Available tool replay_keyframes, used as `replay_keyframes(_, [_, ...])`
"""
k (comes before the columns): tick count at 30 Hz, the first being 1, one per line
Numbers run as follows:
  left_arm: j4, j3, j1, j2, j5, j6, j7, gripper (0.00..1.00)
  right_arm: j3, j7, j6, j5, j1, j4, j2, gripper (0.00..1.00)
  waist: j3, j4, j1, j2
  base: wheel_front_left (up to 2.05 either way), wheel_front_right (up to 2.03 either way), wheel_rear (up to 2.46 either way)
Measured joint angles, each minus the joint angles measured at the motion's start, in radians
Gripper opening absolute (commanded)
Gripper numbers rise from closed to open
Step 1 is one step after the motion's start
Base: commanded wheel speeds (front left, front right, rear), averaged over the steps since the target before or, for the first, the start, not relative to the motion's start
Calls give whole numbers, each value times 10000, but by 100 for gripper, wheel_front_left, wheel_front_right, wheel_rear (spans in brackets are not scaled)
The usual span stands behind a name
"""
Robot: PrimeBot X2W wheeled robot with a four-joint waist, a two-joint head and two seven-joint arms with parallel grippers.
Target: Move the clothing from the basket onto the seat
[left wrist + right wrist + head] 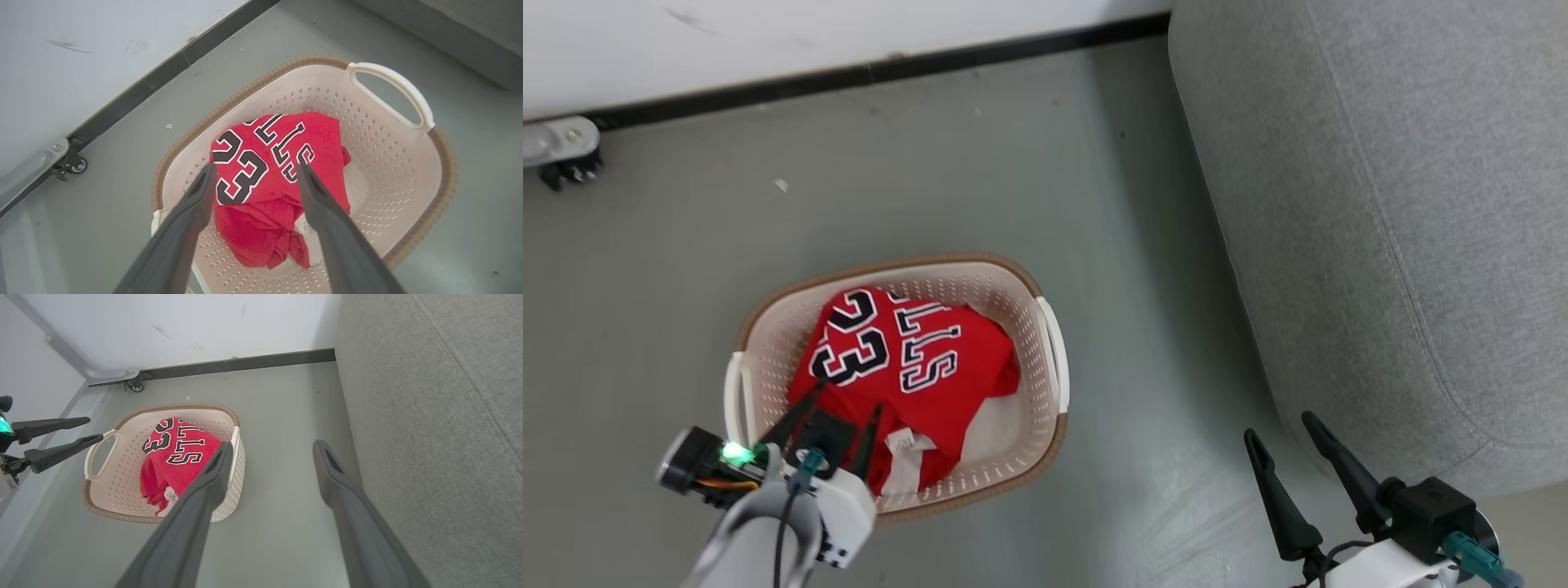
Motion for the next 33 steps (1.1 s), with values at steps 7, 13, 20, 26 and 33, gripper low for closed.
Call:
replay_keyframes(7, [807,29,-949,13,-79,-209,401,100,96,0,0,96,-457,-25,0,100,762,-251,0,0,0,0,0])
replay_keyframes(13, [1310,240,-1678,84,-165,-288,754,100,253,-2,0,278,-611,-4,-4,100,1264,-436,0,0,0,0,0])
replay_keyframes(20, [1914,458,-2568,119,-431,-606,1258,100,324,-2,0,420,-1084,-54,0,100,1928,-672,-1,-1,0,0,0])
replay_keyframes(26, [2550,543,-3452,209,-510,-978,2027,100,525,-2,0,560,-1589,-96,-2,100,2528,-887,-1,-1,0,0,0])
replay_keyframes(33, [2999,550,-4213,437,-470,-905,2539,100,673,-2,0,1060,-2028,-176,-4,100,3038,-1083,-1,-1,0,0,0])
